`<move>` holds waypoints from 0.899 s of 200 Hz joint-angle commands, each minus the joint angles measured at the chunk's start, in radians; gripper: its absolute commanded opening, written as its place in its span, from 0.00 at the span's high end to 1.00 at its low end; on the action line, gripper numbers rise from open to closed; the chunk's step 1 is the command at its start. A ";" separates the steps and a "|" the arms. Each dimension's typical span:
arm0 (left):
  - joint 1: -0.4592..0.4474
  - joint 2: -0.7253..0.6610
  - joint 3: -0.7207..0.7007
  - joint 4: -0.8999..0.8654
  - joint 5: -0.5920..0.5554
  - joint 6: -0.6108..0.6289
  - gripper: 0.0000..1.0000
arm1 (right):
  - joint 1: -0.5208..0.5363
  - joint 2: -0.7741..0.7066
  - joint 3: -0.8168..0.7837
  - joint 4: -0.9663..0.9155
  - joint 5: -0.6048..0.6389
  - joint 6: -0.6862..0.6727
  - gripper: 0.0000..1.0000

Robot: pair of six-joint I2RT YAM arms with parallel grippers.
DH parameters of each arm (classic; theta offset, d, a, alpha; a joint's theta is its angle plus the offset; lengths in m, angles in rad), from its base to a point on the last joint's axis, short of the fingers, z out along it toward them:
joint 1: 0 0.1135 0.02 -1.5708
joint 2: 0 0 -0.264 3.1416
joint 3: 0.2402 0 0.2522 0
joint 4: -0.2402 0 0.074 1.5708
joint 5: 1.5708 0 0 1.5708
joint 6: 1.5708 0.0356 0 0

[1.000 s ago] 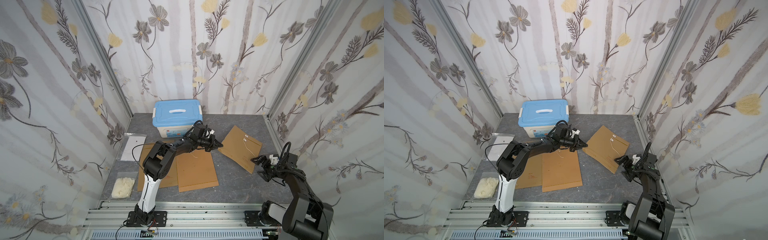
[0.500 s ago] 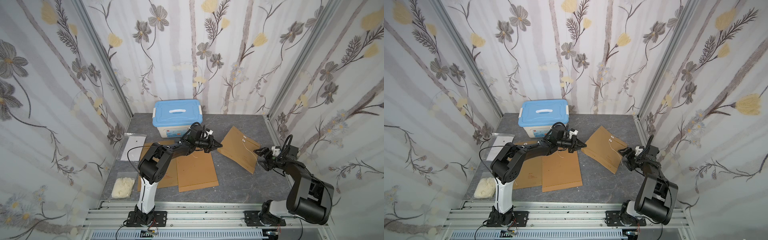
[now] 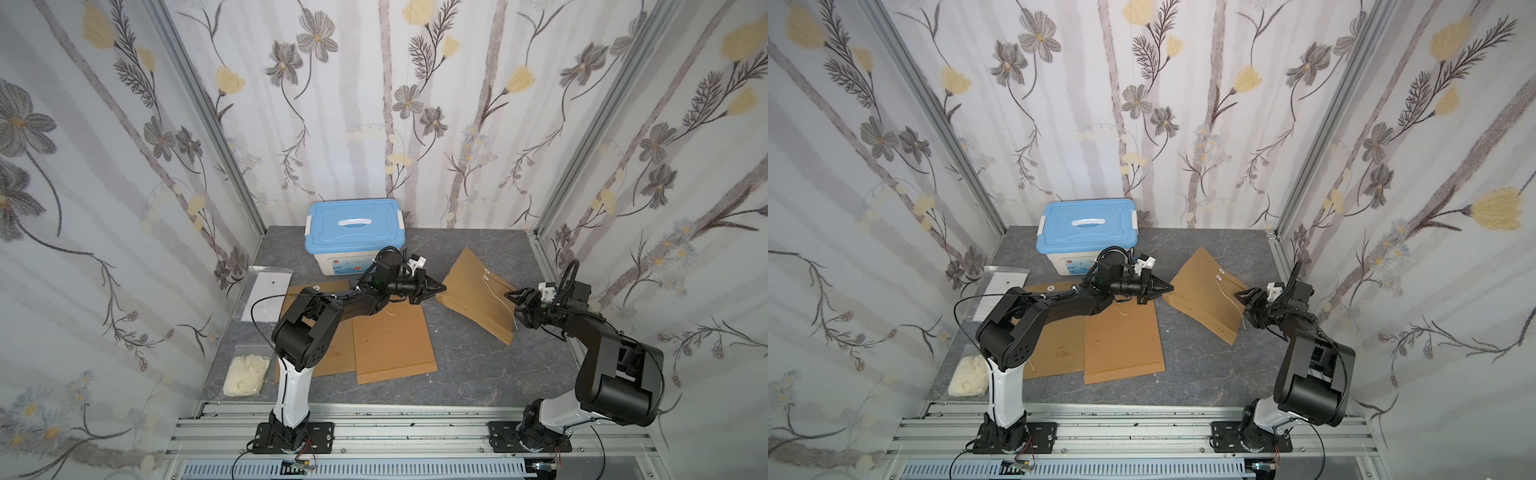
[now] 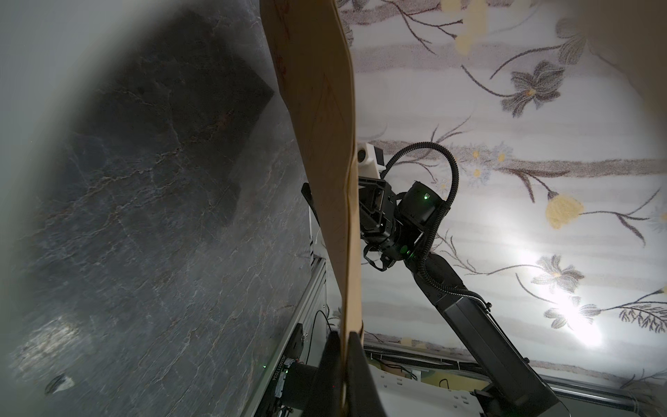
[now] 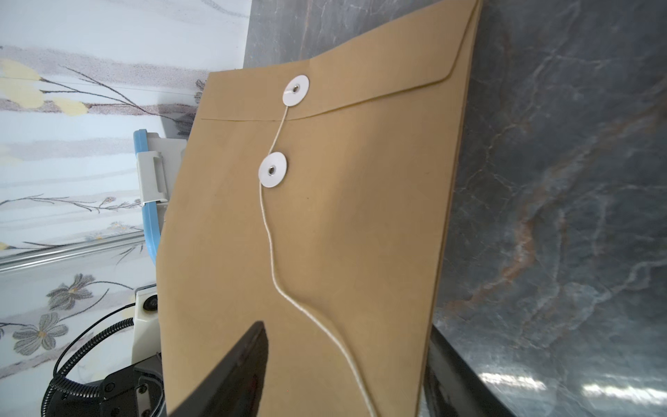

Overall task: Close the mouth of the file bag
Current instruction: Pick up the file bag from the center of the board.

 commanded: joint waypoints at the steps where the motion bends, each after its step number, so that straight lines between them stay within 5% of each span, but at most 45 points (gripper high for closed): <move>1: -0.003 0.002 -0.010 0.160 0.022 -0.066 1.00 | 0.020 0.008 0.015 0.088 -0.020 0.048 0.36; 53: -0.003 -0.007 -0.031 0.164 0.033 -0.053 1.00 | 0.012 0.019 0.007 0.139 -0.040 0.073 0.69; 71: -0.003 -0.009 -0.054 0.167 0.035 -0.053 1.00 | 0.012 0.017 0.012 0.171 -0.046 0.089 0.74; 122: -0.006 -0.054 -0.153 0.119 0.005 0.003 1.00 | 0.013 -0.022 -0.006 0.209 -0.033 0.122 0.69; 146: -0.010 -0.067 -0.191 0.110 -0.010 0.014 1.00 | 0.016 -0.022 -0.030 0.272 -0.043 0.166 0.41; 180: -0.018 -0.059 -0.205 0.129 -0.002 0.011 1.00 | 0.025 -0.019 -0.025 0.285 -0.054 0.157 0.41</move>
